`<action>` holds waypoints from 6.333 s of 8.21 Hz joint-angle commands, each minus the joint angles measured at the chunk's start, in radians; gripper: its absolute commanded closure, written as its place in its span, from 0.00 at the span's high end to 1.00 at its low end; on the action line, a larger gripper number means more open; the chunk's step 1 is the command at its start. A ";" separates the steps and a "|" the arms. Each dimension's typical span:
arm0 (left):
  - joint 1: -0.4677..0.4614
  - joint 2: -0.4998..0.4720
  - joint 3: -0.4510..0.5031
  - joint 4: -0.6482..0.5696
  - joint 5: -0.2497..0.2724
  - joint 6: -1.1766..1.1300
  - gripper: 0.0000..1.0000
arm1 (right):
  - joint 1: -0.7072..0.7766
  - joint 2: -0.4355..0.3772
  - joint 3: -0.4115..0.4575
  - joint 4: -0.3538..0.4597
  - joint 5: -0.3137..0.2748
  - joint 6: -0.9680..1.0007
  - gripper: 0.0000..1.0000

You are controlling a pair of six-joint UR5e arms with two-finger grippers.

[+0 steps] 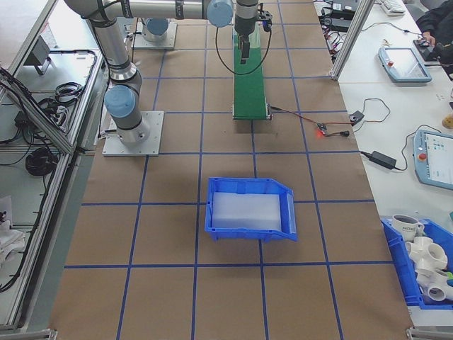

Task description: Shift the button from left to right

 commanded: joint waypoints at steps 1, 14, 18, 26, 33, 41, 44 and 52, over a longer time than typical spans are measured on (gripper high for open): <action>-0.122 0.008 -0.003 -0.001 -0.114 -0.506 0.00 | 0.000 0.000 0.000 0.000 -0.002 -0.001 1.00; -0.144 -0.101 -0.101 0.237 -0.176 -0.669 0.00 | 0.000 0.000 0.005 -0.002 0.001 0.000 1.00; -0.139 -0.109 -0.147 0.241 -0.181 -0.653 0.00 | 0.000 0.000 0.005 -0.002 0.001 0.000 1.00; -0.121 -0.113 -0.170 0.241 -0.174 -0.611 1.00 | 0.000 0.000 0.006 -0.002 0.001 0.000 1.00; -0.109 -0.073 -0.153 0.243 0.136 -0.108 1.00 | -0.002 0.066 0.006 -0.079 0.017 0.000 1.00; -0.360 0.056 0.345 -0.355 0.103 0.105 1.00 | -0.005 0.242 0.080 -0.299 -0.003 0.005 1.00; -0.398 0.105 0.367 -0.362 0.097 0.136 1.00 | -0.005 0.242 0.080 -0.299 0.003 0.011 1.00; -0.403 0.138 0.362 -0.314 0.102 0.245 1.00 | 0.000 0.229 0.124 -0.328 0.243 0.161 1.00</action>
